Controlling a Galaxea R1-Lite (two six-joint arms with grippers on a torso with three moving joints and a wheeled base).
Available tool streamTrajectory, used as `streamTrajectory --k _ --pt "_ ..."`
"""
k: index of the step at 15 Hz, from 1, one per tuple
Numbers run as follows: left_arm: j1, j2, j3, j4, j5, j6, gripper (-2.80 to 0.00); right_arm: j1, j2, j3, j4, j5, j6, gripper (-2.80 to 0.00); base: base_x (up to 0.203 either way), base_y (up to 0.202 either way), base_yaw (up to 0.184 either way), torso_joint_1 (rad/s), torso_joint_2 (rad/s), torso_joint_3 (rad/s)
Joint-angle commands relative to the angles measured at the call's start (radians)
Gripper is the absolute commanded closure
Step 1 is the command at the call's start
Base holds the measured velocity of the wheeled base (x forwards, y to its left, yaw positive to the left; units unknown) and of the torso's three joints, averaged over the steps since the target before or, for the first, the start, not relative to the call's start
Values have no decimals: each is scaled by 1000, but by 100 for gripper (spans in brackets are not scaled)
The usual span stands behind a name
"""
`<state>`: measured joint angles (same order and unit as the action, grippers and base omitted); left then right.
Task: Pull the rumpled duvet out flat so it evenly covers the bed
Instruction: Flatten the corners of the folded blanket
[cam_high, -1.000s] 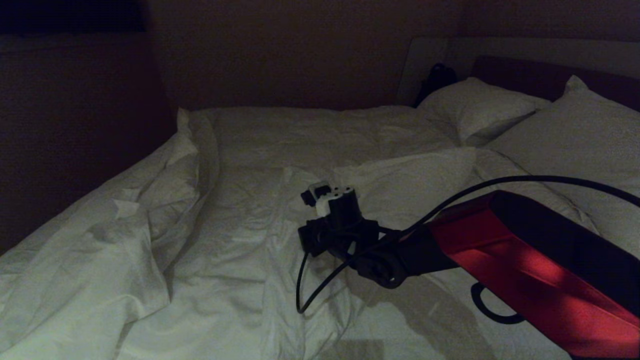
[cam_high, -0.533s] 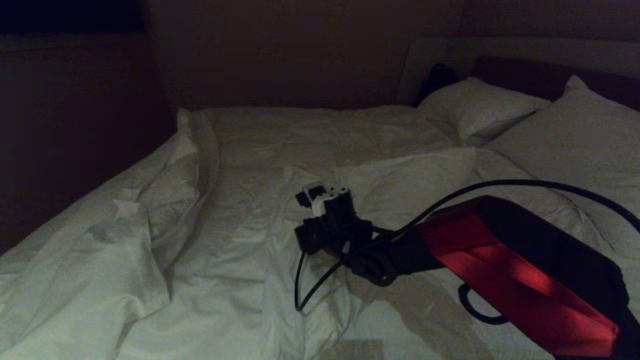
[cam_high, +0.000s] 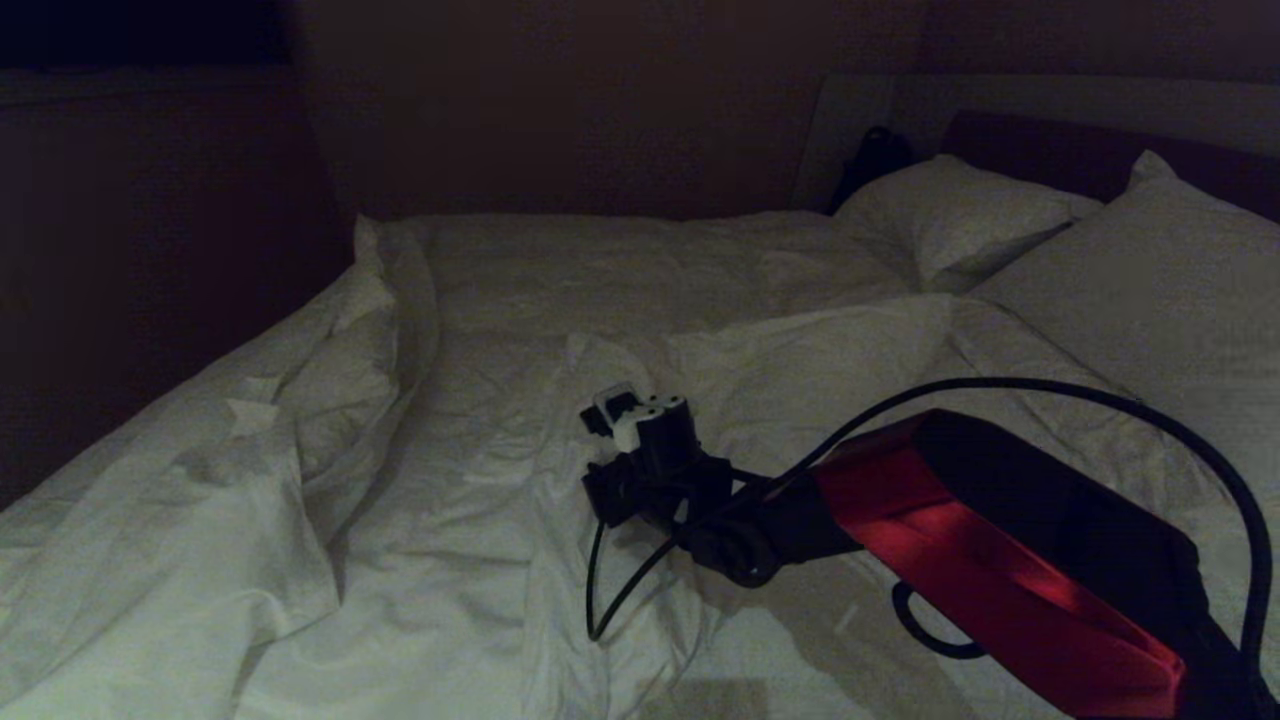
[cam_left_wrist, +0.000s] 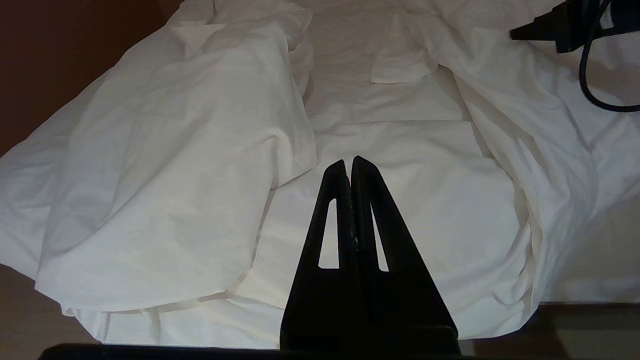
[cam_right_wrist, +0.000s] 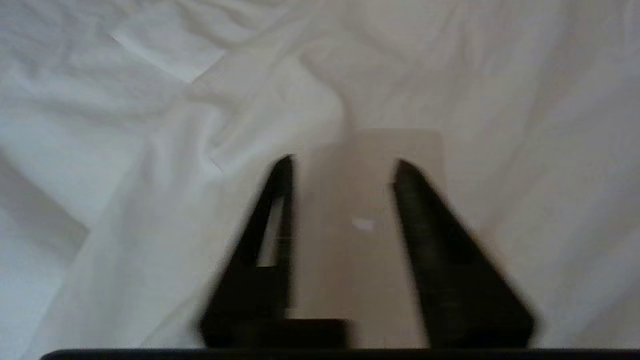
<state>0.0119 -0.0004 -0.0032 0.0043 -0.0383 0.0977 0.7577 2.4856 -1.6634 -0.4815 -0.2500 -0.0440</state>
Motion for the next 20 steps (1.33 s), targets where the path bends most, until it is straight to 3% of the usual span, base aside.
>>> streamTrajectory --k 1,12,20 --pt "0 0 0 0 0 1 0 7 20 -17 -3 0 -6 -280 0 0 0 0 0 0" --pt "0 0 0 0 0 1 0 45 115 -85 -3 -1 -19 -280 0 0 0 0 0 0" --pt "0 0 0 0 0 1 0 23 260 -260 67 -11 -68 -280 0 0 0 0 0 0"
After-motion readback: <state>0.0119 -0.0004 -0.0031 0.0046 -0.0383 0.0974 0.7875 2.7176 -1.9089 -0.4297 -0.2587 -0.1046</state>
